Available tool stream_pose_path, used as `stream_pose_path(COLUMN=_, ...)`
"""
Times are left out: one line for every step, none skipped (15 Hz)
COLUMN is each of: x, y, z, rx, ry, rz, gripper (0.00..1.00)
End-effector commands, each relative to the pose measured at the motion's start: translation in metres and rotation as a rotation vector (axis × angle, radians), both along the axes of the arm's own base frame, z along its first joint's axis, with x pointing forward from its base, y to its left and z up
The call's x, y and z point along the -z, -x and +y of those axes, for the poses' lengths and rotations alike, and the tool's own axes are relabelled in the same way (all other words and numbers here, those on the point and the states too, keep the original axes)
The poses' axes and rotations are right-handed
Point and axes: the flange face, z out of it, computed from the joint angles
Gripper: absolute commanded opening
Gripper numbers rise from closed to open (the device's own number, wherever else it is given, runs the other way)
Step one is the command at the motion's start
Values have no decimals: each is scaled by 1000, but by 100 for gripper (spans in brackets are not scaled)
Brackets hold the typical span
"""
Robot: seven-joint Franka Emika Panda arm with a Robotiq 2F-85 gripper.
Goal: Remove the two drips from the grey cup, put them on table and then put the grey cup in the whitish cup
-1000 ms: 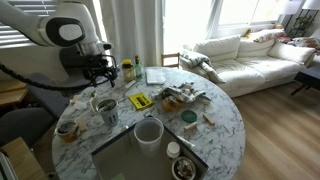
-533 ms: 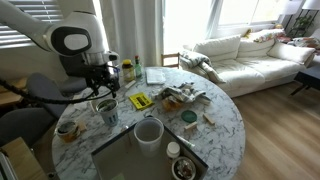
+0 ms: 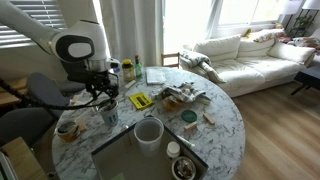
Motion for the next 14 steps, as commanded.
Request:
stream_pose_path(x=9, y=0, z=-3, rx=1, ry=-16, rz=17, gripper=73)
stream_pose_path(x=11, y=0, z=-3, rx=1, ry=-16, rz=19, gripper=61)
stream_pose_path(x=12, y=0, z=-3, rx=1, ry=-16, rz=21, gripper=53)
stream_pose_path(x=13, y=0, z=-2, rx=0, ry=-18, rz=23, gripper=44)
stream_pose_path(x=15, y=0, z=-2, rx=0, ry=-18, rz=24, gripper=37)
stream_pose_path(x=15, y=0, z=-2, rx=0, ry=-19, rz=25, gripper=29)
stream_pose_path(x=15, y=0, z=-2, rx=0, ry=-18, rz=26, gripper=22)
stream_pose_path(x=15, y=-1, z=-2, rx=0, ry=-18, rz=26, gripper=15)
stream_pose_path(x=16, y=-1, z=-2, rx=0, ry=-18, rz=26, gripper=6)
stream_pose_path(x=15, y=-1, z=-3, rx=0, ry=-17, rz=25, gripper=1)
stream_pose_path(x=14, y=-2, z=-3, rx=0, ry=-16, rz=23, gripper=0)
stream_pose_path(x=13, y=-2, z=-4, rx=1, ry=-15, rz=20, gripper=0)
stream_pose_path(x=11, y=-2, z=-4, rx=2, ry=-13, rz=18, gripper=0)
stream_pose_path(x=9, y=-2, z=-5, rx=3, ry=-9, rz=14, gripper=1)
